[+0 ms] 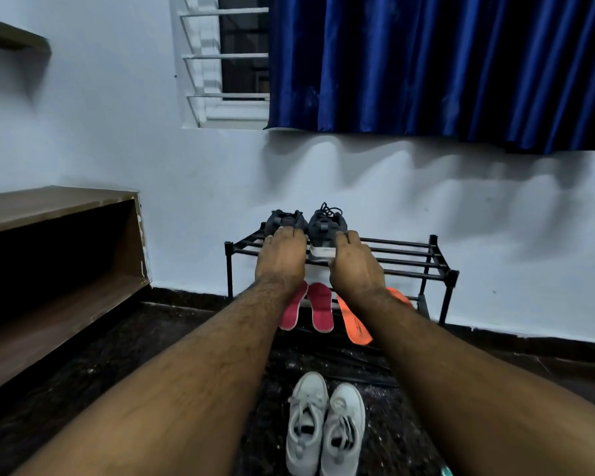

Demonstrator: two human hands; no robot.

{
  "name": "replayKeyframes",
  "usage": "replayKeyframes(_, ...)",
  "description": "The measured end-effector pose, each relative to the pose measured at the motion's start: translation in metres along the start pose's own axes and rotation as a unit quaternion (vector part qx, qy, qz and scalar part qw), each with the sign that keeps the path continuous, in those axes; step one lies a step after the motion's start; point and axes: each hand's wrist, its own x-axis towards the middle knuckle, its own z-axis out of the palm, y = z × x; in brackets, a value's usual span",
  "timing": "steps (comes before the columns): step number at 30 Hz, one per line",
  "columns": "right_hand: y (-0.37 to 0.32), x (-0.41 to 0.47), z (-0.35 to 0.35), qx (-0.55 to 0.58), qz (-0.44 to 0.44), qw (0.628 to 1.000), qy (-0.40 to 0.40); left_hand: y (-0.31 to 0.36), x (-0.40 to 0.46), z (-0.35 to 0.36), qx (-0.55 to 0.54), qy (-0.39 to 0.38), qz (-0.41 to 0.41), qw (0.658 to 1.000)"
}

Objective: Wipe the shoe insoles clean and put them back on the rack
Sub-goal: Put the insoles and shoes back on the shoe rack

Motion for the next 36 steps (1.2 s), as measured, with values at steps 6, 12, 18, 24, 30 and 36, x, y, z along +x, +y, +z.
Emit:
replayKeyframes(6, 0.0, -0.069, -0.006, 0.017, 0.015, 0.999, -0.023, 0.021, -0.075, 0.0, -0.01, -0.035, -0.009, 0.999)
replayKeyframes(12, 0.013, -0.159, 0.031, 0.025, 0.041, 0.993, -0.104, 0.03, -0.171, 0.034, 0.001, -0.131, -0.018, 0.991)
replayKeyframes(18, 0.024, -0.215, 0.078, 0.01, 0.052, 0.98, -0.193, 0.033, -0.227, 0.087, 0.012, -0.208, 0.017, 0.978)
replayKeyframes(24, 0.035, -0.235, 0.117, 0.016, 0.064, 0.966, -0.249, 0.029, -0.241, 0.127, 0.002, -0.266, 0.016, 0.964)
replayKeyframes(30, 0.047, -0.248, 0.167, 0.006, 0.078, 0.943, -0.325, 0.018, -0.255, 0.182, -0.017, -0.349, 0.002, 0.937)
replayKeyframes(36, 0.062, -0.257, 0.207, 0.02, 0.081, 0.926, -0.368, 0.017, -0.26, 0.222, 0.017, -0.321, 0.006, 0.947)
